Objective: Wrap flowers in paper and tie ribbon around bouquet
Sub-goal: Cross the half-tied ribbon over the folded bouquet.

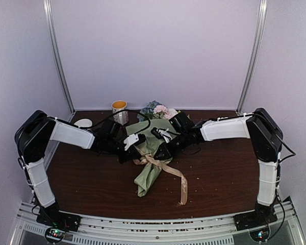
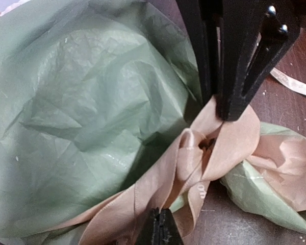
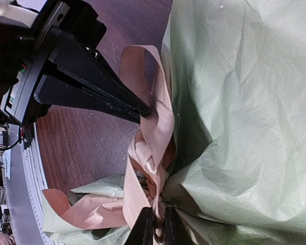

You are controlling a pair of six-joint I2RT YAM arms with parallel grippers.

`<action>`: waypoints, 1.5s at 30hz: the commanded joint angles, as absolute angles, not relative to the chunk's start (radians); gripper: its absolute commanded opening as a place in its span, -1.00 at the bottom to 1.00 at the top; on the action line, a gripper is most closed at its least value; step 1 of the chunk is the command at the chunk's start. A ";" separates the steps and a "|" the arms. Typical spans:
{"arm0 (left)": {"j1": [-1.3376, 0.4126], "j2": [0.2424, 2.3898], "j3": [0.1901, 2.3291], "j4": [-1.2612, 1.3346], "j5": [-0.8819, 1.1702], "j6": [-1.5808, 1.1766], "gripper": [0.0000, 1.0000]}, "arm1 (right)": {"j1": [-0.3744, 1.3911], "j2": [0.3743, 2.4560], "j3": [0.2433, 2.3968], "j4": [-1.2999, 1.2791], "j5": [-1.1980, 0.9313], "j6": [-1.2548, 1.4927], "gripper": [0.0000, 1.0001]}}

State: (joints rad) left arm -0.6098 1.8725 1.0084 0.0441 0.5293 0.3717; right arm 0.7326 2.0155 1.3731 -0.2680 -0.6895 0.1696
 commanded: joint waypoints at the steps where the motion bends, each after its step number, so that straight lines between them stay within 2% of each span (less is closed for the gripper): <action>1: -0.613 1.831 0.981 0.072 0.545 0.363 -1.00 | 0.726 1.983 1.400 -0.243 -0.685 0.196 -0.77; 3: -0.612 1.825 0.974 0.076 0.545 0.361 -1.00 | 0.726 1.989 1.400 -0.240 -0.691 0.199 -0.73; 8: -0.612 1.824 0.971 0.083 0.544 0.359 -1.00 | 0.726 1.990 1.395 -0.222 -0.691 0.210 -0.46; 10: -0.613 1.824 0.971 0.088 0.542 0.356 -1.00 | 0.726 1.987 1.396 -0.215 -0.686 0.213 -0.44; 17: -0.613 1.825 0.966 0.095 0.543 0.349 -1.00 | 0.727 2.007 1.411 -0.191 -0.679 0.235 -0.60; 20: -0.613 1.825 0.965 0.095 0.543 0.347 -1.00 | 0.726 2.011 1.413 -0.193 -0.682 0.235 -0.84; 23: -0.613 1.824 0.962 0.095 0.541 0.347 -1.00 | 0.726 2.005 1.409 -0.208 -0.686 0.222 -1.00; 33: -0.613 1.807 0.938 0.138 0.530 0.327 -1.00 | 0.726 1.983 1.409 -0.237 -0.686 0.204 -1.00; 36: -0.613 1.728 0.857 0.287 0.529 0.286 -0.28 | 0.730 1.954 1.396 -0.216 -0.690 0.202 -1.00; 37: -0.613 1.702 0.830 0.340 0.535 0.279 -0.10 | 0.731 1.943 1.389 -0.209 -0.689 0.195 -1.00; 39: -0.612 1.686 0.834 0.354 0.544 0.280 0.02 | 0.737 1.933 1.374 -0.201 -0.678 0.185 -1.00; 42: -0.611 1.704 0.919 0.248 0.596 0.297 0.07 | 0.742 1.932 1.363 -0.199 -0.676 0.182 -1.00; 45: -0.611 1.704 0.937 0.272 0.637 0.293 0.14 | 0.745 1.914 1.351 -0.180 -0.674 0.184 -1.00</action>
State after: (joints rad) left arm -0.6098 1.7100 0.8921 0.2134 0.5640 0.2993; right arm 0.7357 1.9671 1.3739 -0.2146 -0.6865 0.2005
